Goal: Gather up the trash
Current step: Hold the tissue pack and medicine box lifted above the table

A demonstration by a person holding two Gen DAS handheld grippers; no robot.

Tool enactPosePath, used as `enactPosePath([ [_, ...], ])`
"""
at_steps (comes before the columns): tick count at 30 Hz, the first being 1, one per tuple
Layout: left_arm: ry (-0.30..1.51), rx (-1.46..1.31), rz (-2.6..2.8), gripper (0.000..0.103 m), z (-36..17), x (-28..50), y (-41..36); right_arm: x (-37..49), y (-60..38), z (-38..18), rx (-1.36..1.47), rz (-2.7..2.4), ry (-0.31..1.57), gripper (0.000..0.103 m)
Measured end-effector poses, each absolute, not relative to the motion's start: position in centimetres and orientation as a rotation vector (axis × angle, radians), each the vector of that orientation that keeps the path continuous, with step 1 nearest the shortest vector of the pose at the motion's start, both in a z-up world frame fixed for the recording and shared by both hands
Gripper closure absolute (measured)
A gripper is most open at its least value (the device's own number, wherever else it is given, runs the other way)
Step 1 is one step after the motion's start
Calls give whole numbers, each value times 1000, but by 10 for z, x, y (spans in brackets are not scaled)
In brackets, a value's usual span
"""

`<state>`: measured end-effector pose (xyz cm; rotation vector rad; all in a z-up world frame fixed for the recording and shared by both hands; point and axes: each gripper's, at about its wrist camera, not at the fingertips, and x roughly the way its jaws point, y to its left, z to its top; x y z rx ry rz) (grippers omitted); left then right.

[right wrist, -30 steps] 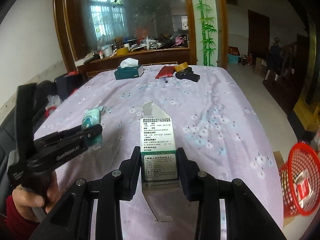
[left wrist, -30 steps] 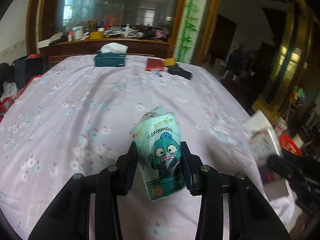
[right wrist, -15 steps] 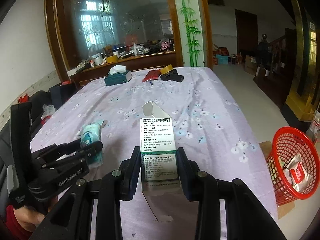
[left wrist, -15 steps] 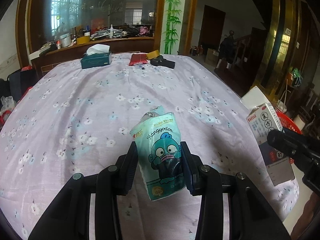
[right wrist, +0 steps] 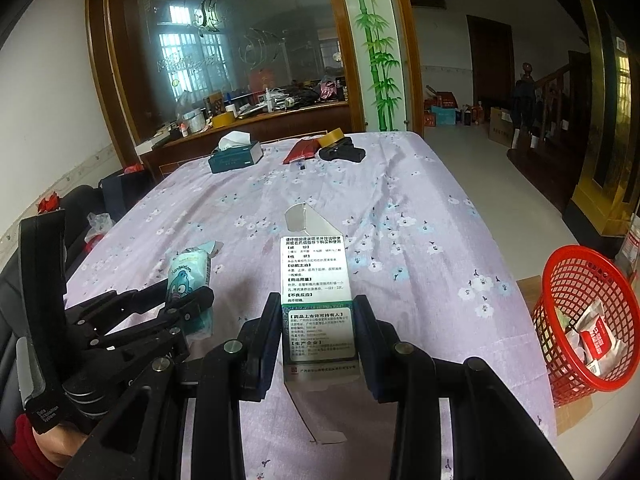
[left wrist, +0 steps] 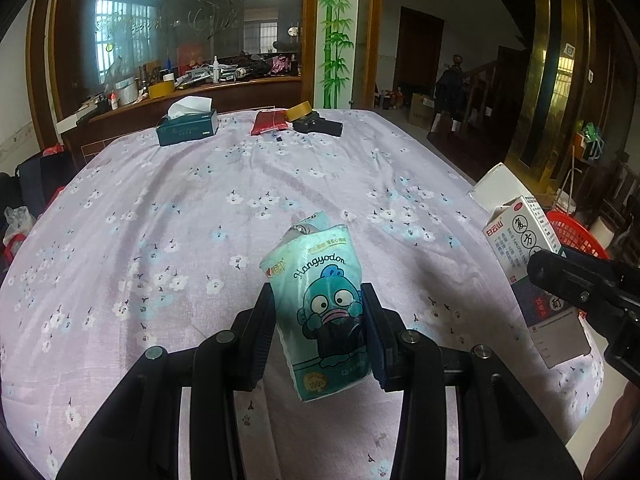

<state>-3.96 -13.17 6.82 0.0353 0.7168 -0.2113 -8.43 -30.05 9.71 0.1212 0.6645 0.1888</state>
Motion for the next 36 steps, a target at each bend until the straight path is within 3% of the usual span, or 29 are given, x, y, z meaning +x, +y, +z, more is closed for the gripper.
enactPosePath([
  [36, 729, 68, -243, 64, 65, -35, -152, -83, -324, 88, 126, 120, 673, 64],
])
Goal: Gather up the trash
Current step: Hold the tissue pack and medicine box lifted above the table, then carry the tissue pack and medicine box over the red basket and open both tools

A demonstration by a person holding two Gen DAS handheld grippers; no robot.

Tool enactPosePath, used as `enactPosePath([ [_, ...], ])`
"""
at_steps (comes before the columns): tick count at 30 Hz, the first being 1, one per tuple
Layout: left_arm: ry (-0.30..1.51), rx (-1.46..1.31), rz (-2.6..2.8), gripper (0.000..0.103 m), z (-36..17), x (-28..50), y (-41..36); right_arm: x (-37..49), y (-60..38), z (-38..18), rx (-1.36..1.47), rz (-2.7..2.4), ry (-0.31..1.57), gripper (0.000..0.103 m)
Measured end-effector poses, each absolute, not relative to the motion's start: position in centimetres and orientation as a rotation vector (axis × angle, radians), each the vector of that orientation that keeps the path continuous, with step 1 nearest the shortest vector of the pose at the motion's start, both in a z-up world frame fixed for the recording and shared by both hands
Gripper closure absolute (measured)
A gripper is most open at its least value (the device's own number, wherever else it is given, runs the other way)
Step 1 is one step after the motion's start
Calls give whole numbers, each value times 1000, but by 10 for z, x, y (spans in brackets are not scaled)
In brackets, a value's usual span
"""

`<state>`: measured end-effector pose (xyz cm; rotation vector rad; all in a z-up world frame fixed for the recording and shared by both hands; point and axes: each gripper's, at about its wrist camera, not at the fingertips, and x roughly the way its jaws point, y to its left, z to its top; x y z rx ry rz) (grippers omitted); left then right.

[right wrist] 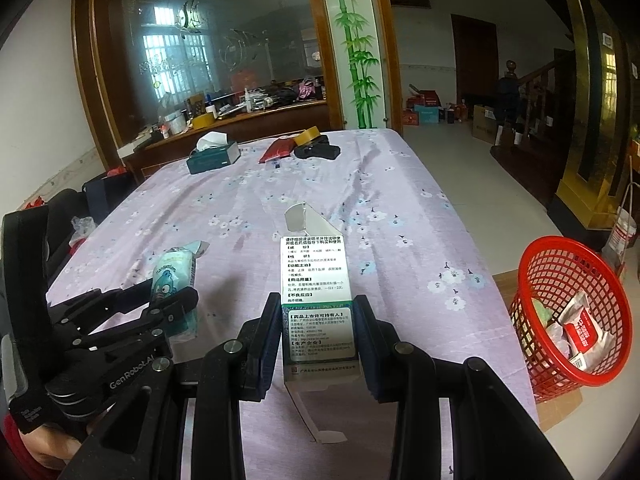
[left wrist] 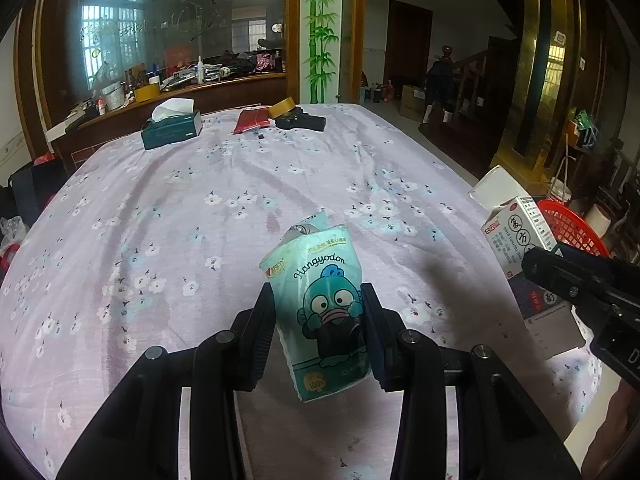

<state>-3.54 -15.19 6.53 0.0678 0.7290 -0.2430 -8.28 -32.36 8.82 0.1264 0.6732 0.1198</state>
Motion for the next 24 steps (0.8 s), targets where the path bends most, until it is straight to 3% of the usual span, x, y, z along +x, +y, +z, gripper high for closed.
enactPosePath([
  [24, 740, 123, -447, 64, 90, -31, -241, -106, -431, 103, 234, -69, 605, 64],
])
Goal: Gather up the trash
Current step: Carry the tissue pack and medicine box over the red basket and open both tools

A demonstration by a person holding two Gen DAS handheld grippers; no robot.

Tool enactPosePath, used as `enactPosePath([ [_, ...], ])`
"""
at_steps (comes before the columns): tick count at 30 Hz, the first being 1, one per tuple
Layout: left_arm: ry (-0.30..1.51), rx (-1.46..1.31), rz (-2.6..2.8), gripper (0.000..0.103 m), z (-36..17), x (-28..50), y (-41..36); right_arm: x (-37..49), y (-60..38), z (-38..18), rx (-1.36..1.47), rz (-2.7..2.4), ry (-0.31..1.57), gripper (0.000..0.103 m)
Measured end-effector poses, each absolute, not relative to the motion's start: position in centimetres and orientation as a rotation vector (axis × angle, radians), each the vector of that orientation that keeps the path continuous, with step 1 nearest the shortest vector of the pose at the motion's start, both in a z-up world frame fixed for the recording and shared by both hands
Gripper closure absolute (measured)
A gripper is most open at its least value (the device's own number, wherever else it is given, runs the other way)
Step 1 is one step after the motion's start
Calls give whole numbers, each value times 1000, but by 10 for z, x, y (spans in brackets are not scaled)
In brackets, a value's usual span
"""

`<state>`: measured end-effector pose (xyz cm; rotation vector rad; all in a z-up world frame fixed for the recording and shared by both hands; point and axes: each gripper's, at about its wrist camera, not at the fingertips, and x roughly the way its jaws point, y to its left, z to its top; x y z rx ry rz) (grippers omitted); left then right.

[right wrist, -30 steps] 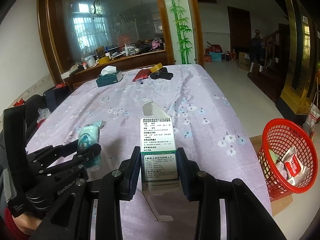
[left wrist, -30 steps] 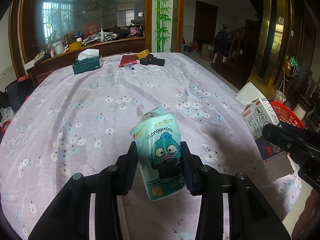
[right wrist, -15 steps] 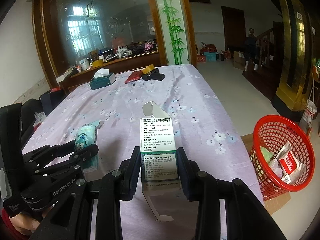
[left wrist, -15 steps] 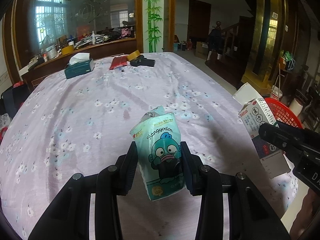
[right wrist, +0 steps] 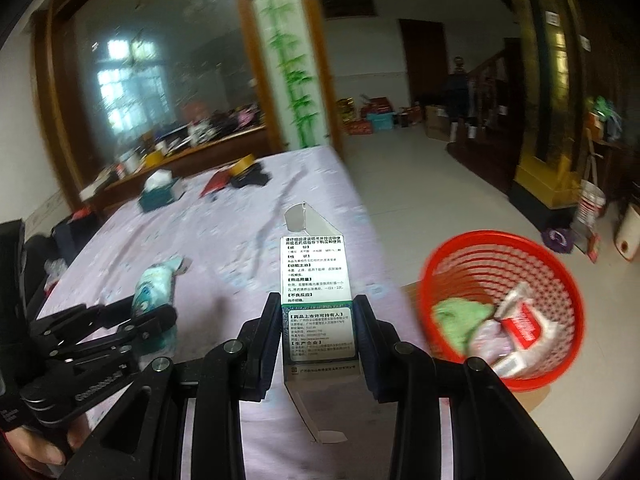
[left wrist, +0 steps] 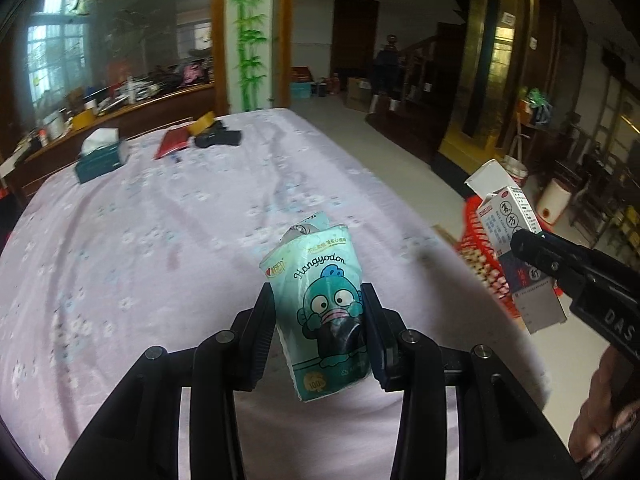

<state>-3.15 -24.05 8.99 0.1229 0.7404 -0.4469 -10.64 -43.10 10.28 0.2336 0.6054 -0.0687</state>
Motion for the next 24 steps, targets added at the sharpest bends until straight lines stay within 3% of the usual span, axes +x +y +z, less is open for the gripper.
enactPosePath([
  [24, 767, 185, -781, 63, 111, -35, -418, -151, -585, 107, 399, -265, 563, 64],
])
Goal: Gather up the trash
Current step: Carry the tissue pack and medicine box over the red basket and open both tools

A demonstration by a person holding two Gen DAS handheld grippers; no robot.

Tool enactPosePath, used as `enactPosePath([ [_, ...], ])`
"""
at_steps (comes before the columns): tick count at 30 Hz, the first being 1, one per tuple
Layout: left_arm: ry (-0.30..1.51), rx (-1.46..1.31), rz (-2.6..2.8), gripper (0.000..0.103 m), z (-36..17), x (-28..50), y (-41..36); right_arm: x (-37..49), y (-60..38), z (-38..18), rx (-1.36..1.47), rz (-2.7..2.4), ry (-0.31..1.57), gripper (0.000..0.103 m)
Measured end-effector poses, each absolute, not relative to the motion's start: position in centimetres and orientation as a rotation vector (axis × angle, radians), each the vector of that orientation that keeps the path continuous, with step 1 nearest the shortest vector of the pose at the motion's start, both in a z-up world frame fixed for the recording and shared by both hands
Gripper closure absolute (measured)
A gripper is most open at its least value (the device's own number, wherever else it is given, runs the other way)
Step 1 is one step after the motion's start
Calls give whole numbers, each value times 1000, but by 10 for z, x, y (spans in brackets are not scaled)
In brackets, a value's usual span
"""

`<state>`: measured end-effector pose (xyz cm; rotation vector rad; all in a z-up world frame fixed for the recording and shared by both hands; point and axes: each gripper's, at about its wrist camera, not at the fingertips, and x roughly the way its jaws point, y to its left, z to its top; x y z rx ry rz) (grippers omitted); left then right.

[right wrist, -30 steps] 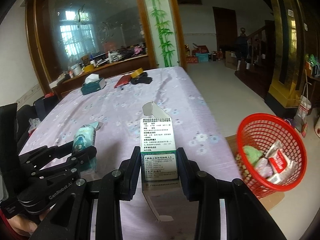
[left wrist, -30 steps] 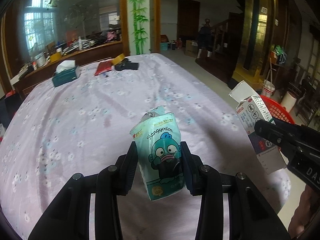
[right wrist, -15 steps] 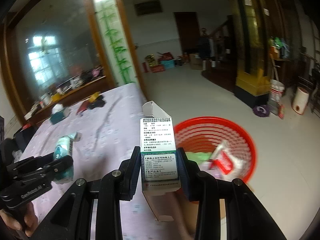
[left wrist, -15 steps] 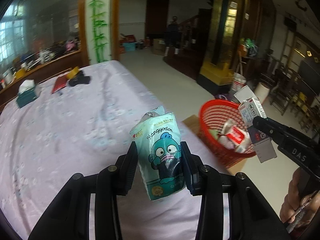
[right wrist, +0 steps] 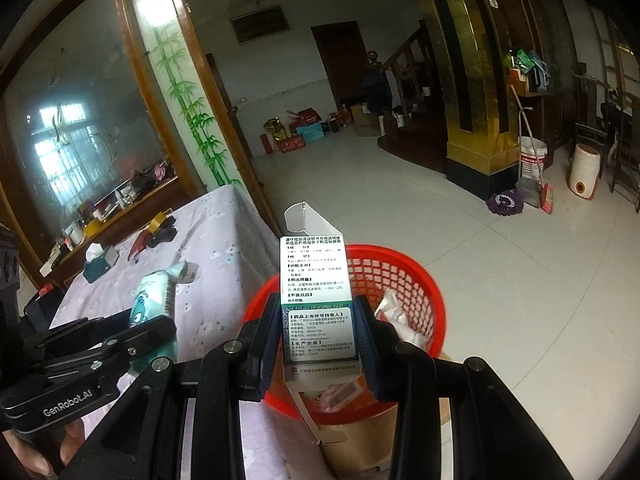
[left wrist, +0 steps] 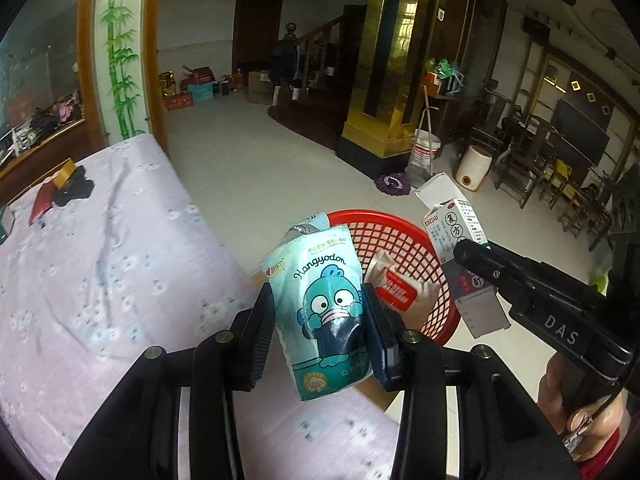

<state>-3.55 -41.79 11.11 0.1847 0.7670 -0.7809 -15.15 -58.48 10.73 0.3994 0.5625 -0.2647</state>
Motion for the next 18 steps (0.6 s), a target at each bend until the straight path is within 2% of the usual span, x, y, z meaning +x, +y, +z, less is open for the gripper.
enactPosePath([
  [18, 852, 173, -800, 63, 80, -12, -468, -132, -617, 96, 436, -263, 591, 64],
])
